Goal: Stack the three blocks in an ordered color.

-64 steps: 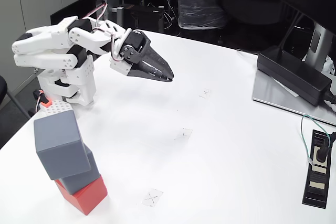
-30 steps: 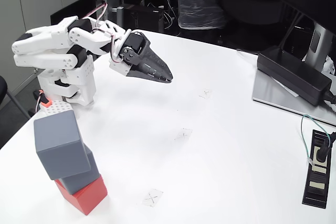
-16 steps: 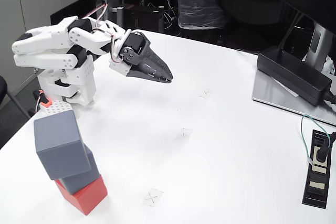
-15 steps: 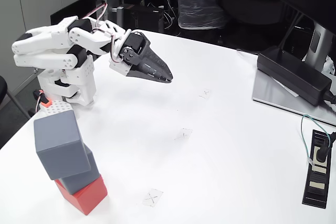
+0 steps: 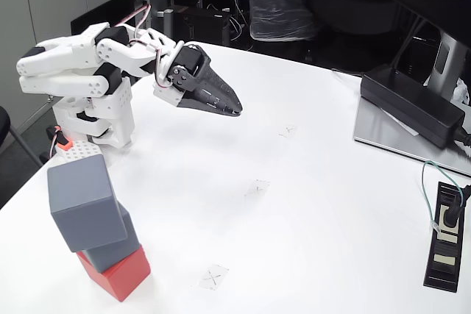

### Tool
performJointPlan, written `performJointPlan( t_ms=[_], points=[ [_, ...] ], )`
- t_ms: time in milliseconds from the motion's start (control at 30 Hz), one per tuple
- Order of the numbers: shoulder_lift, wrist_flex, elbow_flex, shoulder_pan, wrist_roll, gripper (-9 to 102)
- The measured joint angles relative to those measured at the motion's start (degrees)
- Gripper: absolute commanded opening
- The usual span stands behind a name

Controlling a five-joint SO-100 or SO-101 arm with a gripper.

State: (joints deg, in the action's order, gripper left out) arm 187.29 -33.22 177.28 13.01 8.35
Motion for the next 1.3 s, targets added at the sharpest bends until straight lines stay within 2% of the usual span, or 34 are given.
performJointPlan(
  t_ms=[333, 533, 833, 1300],
  points=[
    [0.00, 0.00, 0.00, 0.00, 0.00, 0],
    [0.00, 0.00, 0.18, 0.18, -5.10, 0],
    [0.00, 0.00, 0.18, 0.26, -1.05, 0],
    [0.00, 0.00, 0.18, 0.18, -1.67, 0]
  ],
)
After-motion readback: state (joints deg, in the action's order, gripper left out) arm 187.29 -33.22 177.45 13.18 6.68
